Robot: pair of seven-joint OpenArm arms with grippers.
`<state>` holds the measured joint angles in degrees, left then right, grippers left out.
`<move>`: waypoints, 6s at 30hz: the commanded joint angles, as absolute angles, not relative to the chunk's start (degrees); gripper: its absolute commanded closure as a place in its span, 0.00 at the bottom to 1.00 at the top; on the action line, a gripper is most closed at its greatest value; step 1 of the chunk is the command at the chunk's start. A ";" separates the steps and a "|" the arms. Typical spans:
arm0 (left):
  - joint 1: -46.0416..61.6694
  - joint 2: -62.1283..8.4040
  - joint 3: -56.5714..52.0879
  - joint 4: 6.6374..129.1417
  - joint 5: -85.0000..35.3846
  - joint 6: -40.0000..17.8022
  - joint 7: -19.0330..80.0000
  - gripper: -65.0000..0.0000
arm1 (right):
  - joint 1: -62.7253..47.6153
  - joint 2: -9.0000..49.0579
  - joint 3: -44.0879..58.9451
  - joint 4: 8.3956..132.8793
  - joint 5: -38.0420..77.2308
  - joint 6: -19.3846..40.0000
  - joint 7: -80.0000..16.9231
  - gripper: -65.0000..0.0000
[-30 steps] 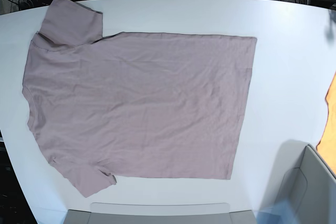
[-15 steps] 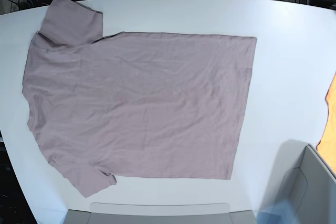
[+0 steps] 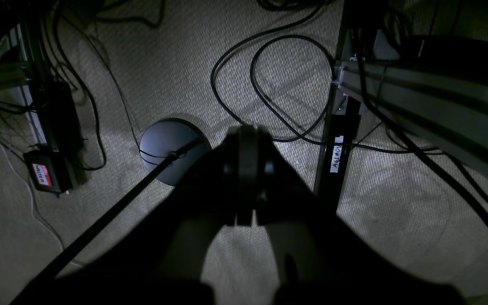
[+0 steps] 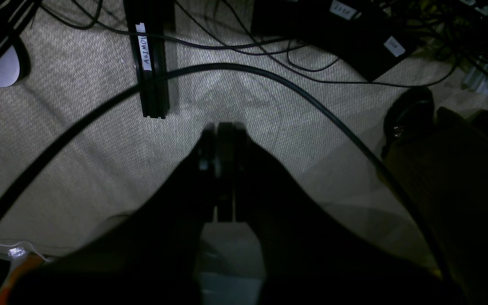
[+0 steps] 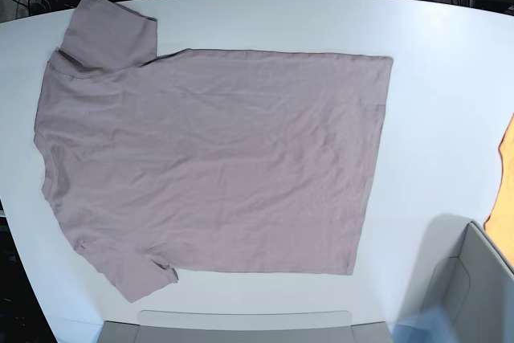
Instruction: Fold the T-shirt properly
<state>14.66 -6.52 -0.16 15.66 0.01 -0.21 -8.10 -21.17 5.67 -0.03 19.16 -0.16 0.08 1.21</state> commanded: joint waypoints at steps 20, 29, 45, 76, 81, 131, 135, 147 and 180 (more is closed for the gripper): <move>44.00 -8.40 -7.60 55.78 -0.04 0.13 -3.38 1.00 | -51.21 18.51 -0.13 65.19 9.45 0.04 0.57 1.00; 58.33 -8.31 -7.69 80.04 -0.13 0.13 -3.30 1.00 | -64.13 25.45 0.57 84.70 16.40 -0.31 0.57 1.00; 63.34 -5.05 -7.69 109.93 -0.04 0.22 5.05 1.00 | -65.63 26.59 19.03 114.68 16.40 -0.40 -4.97 1.00; 48.22 -14.02 3.30 117.14 0.22 0.13 10.86 0.82 | -45.32 20.62 33.19 118.29 50.07 0.04 -30.73 0.60; 47.43 -14.81 3.38 117.14 0.22 0.13 12.53 0.82 | -45.14 18.33 43.91 118.11 56.22 0.13 -39.69 0.60; 24.66 -20.79 -16.31 107.74 -53.49 0.13 52.26 0.61 | -32.40 19.12 43.38 78.90 56.48 20.00 -51.65 0.61; 23.25 -20.70 -14.99 102.55 -53.49 0.04 53.32 0.61 | -32.40 19.03 43.38 78.90 56.48 20.00 -51.65 0.61; 23.25 -21.05 -12.09 92.97 -53.49 -5.41 53.76 0.61 | -32.40 18.95 43.38 78.99 56.48 20.00 -51.65 0.61; 34.07 -18.33 -26.86 103.52 -53.76 -7.25 53.85 1.00 | -42.24 17.27 55.08 100.53 56.57 20.00 -51.74 1.00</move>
